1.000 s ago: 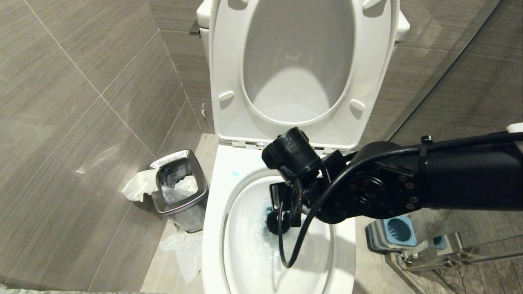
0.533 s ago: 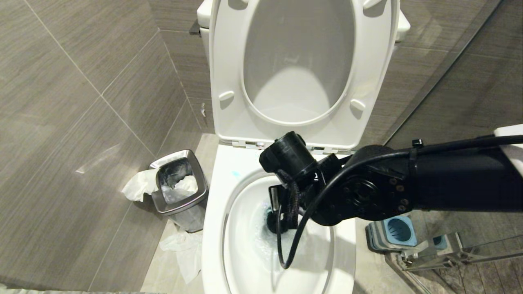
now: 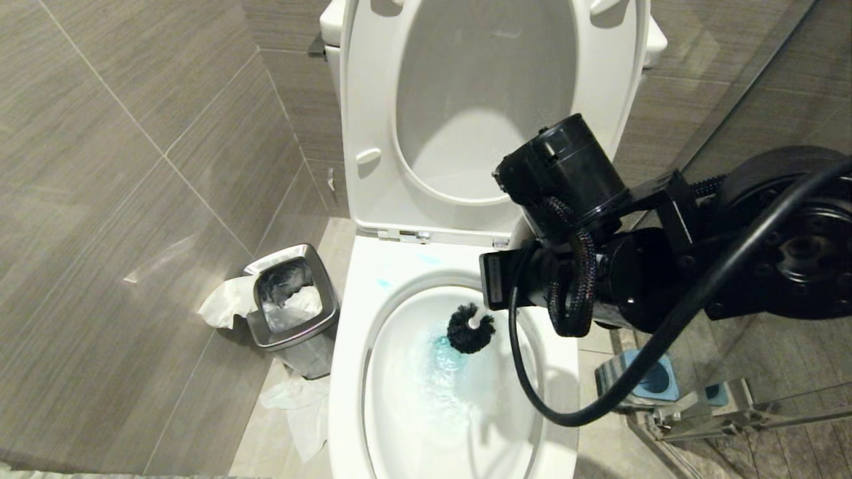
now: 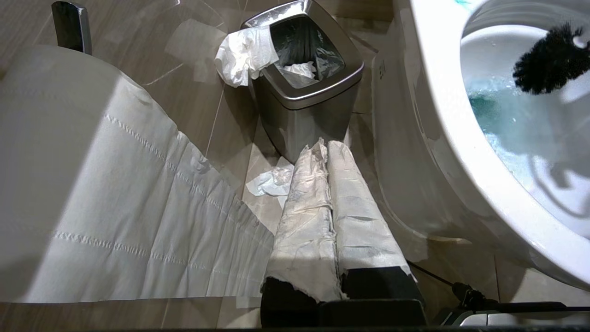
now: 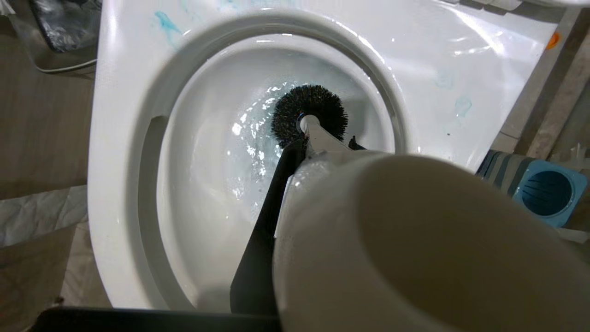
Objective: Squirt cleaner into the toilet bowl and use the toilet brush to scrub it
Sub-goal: Scrub the toilet bowl
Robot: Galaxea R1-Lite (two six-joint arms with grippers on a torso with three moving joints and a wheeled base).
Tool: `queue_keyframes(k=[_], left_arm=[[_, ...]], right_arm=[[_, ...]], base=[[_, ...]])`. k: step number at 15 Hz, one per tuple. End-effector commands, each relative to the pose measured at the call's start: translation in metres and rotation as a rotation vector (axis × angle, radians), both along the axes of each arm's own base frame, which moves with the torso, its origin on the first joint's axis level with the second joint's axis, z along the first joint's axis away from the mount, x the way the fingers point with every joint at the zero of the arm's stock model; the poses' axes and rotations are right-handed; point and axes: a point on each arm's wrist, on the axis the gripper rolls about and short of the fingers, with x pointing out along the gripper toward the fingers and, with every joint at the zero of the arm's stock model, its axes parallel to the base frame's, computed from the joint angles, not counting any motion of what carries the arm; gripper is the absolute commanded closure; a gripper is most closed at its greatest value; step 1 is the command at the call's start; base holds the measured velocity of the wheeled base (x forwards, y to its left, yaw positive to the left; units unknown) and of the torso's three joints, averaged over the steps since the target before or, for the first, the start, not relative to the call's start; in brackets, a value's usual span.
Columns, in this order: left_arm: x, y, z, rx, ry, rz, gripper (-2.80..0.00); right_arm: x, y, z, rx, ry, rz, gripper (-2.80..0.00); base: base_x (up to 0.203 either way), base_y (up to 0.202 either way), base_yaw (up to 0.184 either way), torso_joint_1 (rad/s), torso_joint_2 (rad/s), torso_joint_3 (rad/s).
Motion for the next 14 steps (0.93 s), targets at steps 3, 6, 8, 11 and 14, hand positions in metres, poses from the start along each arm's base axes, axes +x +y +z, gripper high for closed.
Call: queue_keyframes(k=[3,6,8,11,14], left_arm=[[0.000,0.000,-0.001,-0.001,0.004,0.000,0.00],[0.000,0.000,-0.001,0.000,0.003,-0.001,0.00],[0.000,0.000,-0.001,-0.001,0.004,-0.002,0.00],[0.000,0.000,-0.001,-0.001,0.003,0.000,0.00],[0.000,0.000,-0.001,-0.001,0.004,-0.001,0.00]], right_arm=[[0.015,0.015,-0.003,-0.010,-0.018,-0.003,0.00],[0.033,0.036,-0.007,-0.004,-0.038,-0.002,0.00],[0.039,0.047,-0.008,-0.005,-0.055,0.013,0.00],[0.023,0.062,-0.009,-0.005,-0.052,0.069,0.00],[0.004,0.072,-0.007,-0.001,-0.049,0.119,0.00]], base=[[0.000,0.000,0.000,0.000,0.00,0.000],[0.000,0.000,0.000,0.000,0.00,0.000],[0.000,0.000,0.000,0.000,0.00,0.000],[0.000,0.000,0.000,0.000,0.00,0.000],[0.000,0.000,0.000,0.000,0.00,0.000]])
